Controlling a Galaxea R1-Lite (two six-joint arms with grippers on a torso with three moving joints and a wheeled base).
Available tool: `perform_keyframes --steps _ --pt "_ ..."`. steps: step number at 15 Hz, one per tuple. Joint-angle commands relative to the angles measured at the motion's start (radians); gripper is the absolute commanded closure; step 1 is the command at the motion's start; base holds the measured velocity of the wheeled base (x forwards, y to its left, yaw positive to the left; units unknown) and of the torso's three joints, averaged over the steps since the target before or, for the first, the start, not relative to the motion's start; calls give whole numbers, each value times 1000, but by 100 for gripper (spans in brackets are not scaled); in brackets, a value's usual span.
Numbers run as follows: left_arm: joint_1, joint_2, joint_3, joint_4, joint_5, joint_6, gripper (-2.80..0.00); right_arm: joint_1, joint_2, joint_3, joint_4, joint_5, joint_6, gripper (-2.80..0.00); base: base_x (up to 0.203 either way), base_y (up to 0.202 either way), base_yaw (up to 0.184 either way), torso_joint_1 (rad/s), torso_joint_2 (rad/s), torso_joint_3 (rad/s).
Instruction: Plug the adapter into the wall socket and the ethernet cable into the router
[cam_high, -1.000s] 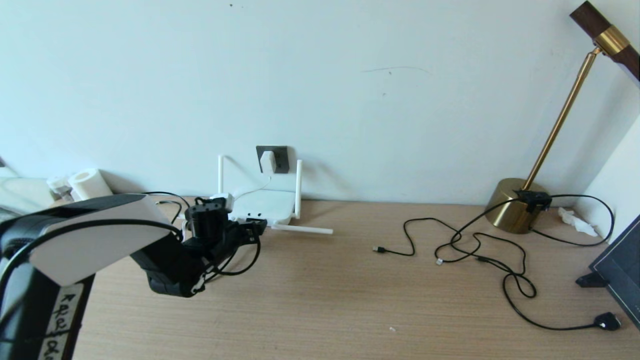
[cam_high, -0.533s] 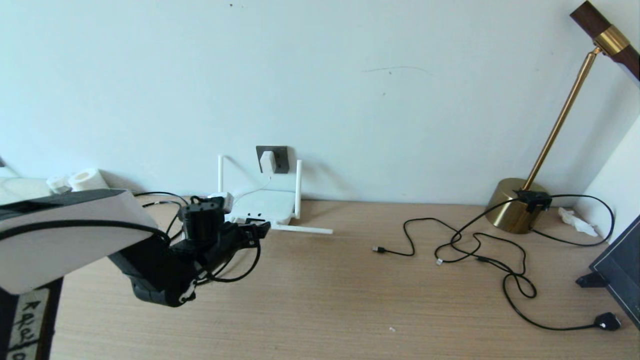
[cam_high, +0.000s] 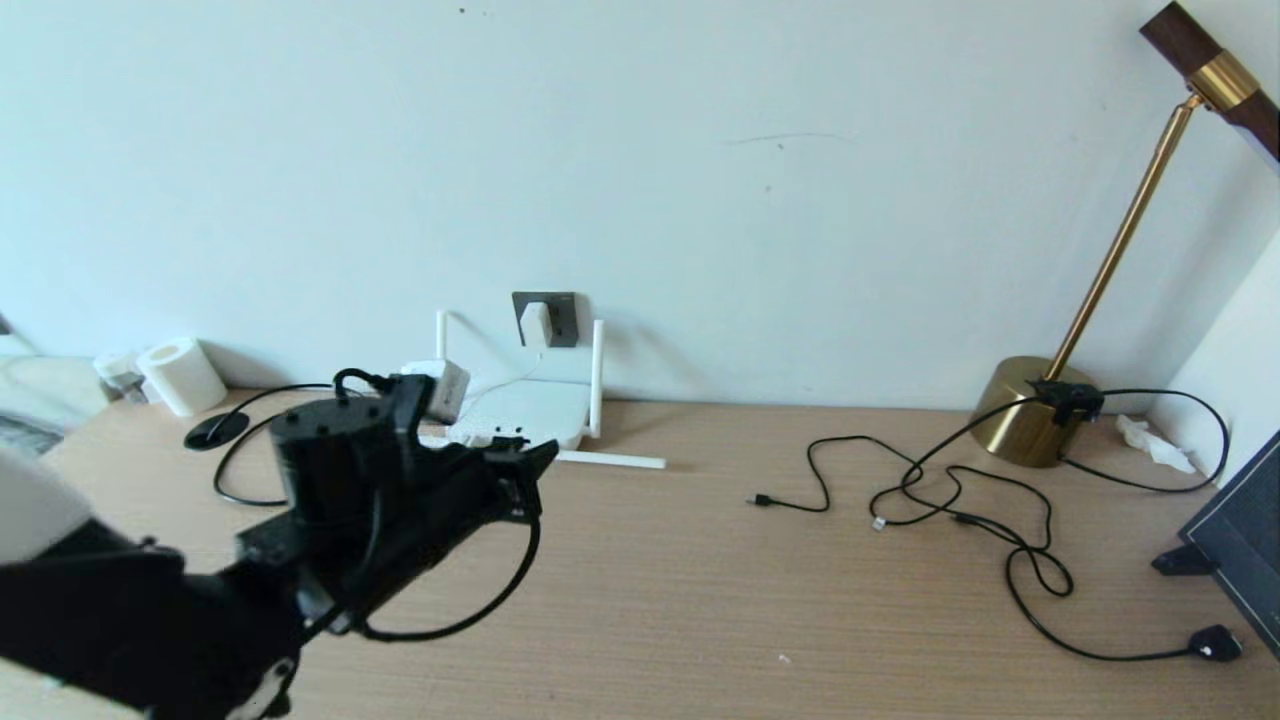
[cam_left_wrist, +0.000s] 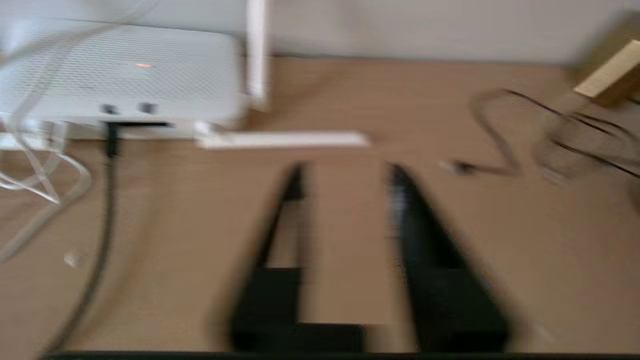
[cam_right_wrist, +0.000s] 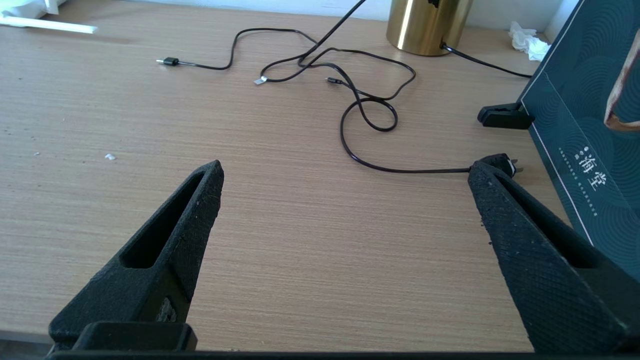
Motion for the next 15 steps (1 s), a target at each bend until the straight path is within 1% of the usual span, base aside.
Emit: perform_keyframes --steps 1,3,4,5,6,8,9,10,11,12,13,14,15 --pt "-108 -282 151 -3 31 0 0 0 2 0 0 1 -1 -280 0 0 0 0 0 0" --pt "-166 -482 247 0 113 2 0 1 2 0 0 1 -1 -280 0 0 0 0 0 0" --pt "-172 -593 278 8 165 5 0 0 2 0 0 1 -1 -280 0 0 0 0 0 0" --pt "-146 -697 305 30 208 7 0 0 2 -1 0 1 -1 -280 0 0 0 0 0 0" --pt "-78 -784 334 67 238 7 0 0 0 -1 0 1 0 -280 0 0 0 0 0 0" --pt "146 -982 407 175 270 4 0 0 2 0 0 1 -1 -280 0 0 0 0 0 0" --pt "227 -1107 440 256 267 3 0 0 2 0 0 1 0 -280 0 0 0 0 0 0" --pt "270 -1231 463 380 239 5 0 0 1 -1 0 1 1 -280 0 0 0 0 0 0" --pt "299 -1338 479 547 180 22 0 0 2 -1 0 1 1 -280 0 0 0 0 0 0" --pt "324 -1422 496 783 95 63 0 0 0 0 0 1 -1 -280 0 0 0 0 0 0" --pt "348 -1472 512 970 10 107 0 0 1 0 0 1 1 -280 0 0 0 0 0 0" --pt "367 -1490 525 1071 -52 140 0 0 2 -2 0 1 1 -280 0 0 0 0 0 0" --pt "392 -1498 533 1094 -84 155 0 0 1 -2 0 1 1 -280 0 0 0 0 0 0"
